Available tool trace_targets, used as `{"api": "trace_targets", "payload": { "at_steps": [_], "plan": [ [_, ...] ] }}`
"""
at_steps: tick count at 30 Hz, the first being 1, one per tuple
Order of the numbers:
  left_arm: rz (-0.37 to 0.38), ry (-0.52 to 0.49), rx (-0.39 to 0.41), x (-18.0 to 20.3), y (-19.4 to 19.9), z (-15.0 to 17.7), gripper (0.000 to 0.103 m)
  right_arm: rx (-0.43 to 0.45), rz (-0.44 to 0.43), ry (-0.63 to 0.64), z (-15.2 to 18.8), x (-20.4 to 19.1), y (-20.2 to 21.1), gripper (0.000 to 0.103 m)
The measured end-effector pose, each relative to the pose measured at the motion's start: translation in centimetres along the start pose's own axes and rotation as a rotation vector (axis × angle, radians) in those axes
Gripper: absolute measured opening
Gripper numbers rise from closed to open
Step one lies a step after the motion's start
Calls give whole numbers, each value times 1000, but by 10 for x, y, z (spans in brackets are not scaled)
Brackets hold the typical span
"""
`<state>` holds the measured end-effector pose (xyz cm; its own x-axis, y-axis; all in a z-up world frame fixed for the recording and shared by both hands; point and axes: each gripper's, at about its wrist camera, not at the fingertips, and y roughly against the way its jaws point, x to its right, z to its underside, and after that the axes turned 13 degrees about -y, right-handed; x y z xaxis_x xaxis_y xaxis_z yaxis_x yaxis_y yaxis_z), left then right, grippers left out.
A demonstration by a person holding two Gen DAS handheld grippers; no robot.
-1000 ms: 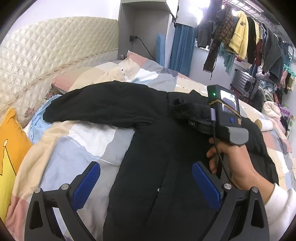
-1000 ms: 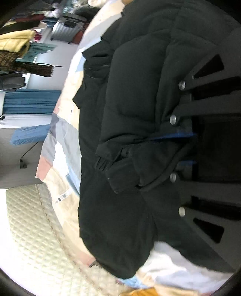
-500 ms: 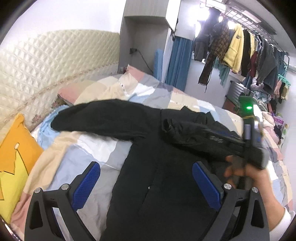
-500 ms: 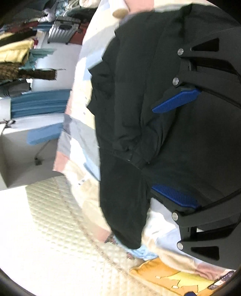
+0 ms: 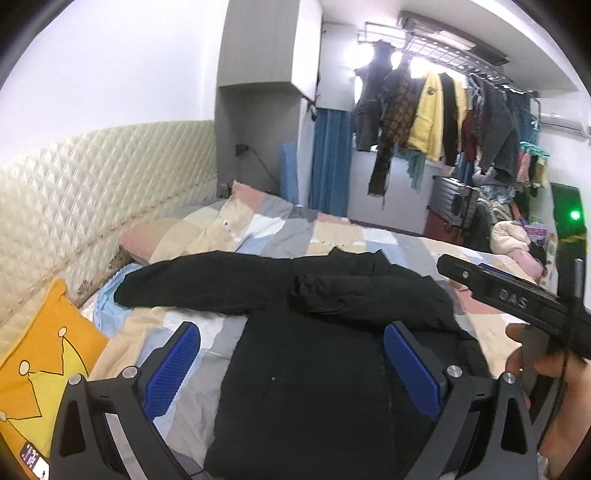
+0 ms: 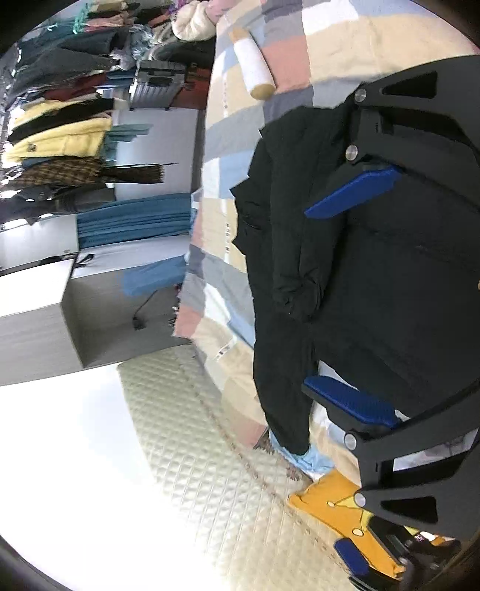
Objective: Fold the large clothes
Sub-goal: 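Grasp the other sleeve cuff with the left gripper and lift it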
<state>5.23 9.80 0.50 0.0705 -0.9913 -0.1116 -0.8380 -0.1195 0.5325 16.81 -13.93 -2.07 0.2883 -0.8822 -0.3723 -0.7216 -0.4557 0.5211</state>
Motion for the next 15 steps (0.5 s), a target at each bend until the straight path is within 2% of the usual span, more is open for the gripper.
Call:
{"api": "trace_targets", "payload": {
  "at_steps": [7, 15],
  "plan": [
    [42, -14, 31, 26, 38, 6, 101, 26, -11, -5, 20, 11, 61, 89],
    [43, -8, 36, 32, 56, 31, 101, 46, 17, -28, 51, 35, 99, 102]
  ]
}}
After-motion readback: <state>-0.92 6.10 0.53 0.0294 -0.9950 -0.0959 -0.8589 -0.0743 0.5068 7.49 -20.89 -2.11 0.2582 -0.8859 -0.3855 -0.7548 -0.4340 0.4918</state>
